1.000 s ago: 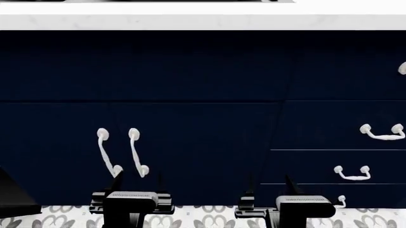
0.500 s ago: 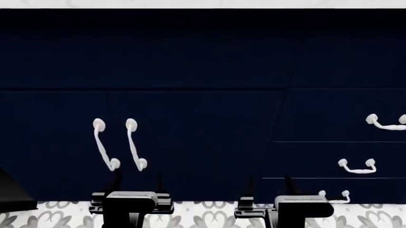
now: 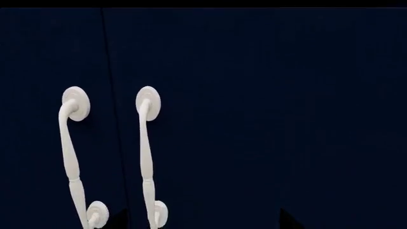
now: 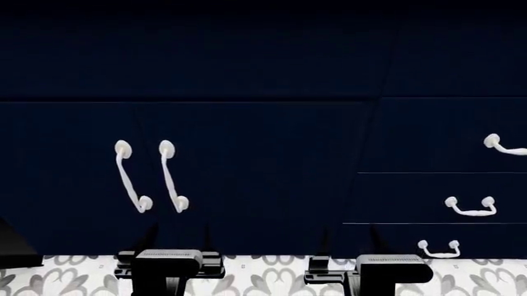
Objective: Close the dishwasher door
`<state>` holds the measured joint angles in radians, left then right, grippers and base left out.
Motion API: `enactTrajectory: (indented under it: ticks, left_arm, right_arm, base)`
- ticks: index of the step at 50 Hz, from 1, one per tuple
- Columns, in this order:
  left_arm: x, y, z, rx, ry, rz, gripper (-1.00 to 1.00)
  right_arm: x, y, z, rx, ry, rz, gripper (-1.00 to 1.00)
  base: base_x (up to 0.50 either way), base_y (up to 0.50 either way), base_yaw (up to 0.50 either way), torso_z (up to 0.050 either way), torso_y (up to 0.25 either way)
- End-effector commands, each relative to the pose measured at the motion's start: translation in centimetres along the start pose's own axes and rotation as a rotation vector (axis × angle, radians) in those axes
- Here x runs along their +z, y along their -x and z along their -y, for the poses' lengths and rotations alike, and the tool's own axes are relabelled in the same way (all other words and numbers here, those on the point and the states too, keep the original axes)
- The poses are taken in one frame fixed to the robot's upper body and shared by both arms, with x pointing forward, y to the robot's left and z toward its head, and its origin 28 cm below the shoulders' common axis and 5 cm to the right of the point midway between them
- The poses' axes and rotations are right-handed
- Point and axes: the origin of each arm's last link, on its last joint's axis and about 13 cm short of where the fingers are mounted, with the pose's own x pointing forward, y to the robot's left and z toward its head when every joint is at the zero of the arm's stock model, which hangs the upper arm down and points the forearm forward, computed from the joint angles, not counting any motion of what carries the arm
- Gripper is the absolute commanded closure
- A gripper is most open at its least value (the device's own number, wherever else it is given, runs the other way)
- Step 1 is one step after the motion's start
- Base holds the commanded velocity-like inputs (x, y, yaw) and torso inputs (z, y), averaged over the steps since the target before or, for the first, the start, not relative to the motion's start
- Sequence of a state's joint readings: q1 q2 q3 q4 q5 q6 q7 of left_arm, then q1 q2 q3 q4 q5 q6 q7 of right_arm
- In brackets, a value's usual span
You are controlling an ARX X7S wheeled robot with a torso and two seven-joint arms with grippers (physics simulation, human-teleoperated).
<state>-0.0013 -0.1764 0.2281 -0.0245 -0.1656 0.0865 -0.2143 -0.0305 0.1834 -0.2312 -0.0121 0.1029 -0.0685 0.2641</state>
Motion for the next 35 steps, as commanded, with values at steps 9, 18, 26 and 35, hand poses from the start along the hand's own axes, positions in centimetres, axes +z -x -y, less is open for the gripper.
enactTrajectory:
  ticks: [9, 18, 26, 35]
  left_arm:
    - [-0.01, 0.12, 0.02, -0.006, 0.006, 0.0, -1.0]
    - [0.06, 0.16, 0.03, -0.006, 0.006, 0.002, -1.0]
    - [0.02, 0.18, 0.08, -0.008, 0.005, 0.002, -1.0]
    - [0.01, 0.13, 0.05, -0.008, 0.006, 0.001, -1.0]
  right_arm:
    - [0.02, 0.04, -0.09, -0.002, 0.001, -0.004, -1.0]
    - [0.06, 0.08, -0.07, -0.003, -0.001, -0.002, -1.0]
    - [0.0, 0.12, -0.02, -0.005, -0.002, -0.002, -1.0]
    - [0.02, 0.09, -0.02, -0.003, 0.004, -0.002, -1.0]
  base:
    - [0.0, 0.0, 0.0, -0.05, 0.0]
    - [0.0, 0.0, 0.0, -0.05, 0.0]
    - [0.0, 0.0, 0.0, -0.05, 0.0]
    - [0.0, 0.0, 0.0, -0.05, 0.0]
